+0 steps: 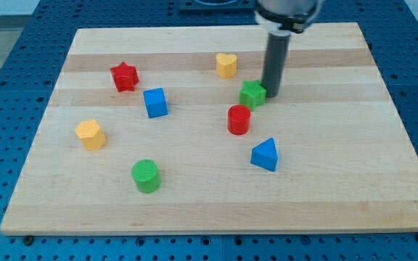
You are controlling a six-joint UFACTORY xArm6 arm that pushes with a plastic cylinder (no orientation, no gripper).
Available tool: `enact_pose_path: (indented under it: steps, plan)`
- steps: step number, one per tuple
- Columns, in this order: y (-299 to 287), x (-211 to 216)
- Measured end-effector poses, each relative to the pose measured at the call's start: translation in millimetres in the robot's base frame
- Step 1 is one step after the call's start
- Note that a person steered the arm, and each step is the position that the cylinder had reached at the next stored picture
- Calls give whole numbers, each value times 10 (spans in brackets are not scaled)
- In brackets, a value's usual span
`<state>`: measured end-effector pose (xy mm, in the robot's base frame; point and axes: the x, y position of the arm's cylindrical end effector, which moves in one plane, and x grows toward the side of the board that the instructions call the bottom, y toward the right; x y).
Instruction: Push green star towards blue cube
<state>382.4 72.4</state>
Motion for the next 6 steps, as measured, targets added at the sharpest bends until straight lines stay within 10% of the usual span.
enact_pose_path:
  steps: [6]
  plan:
    - [-542, 308]
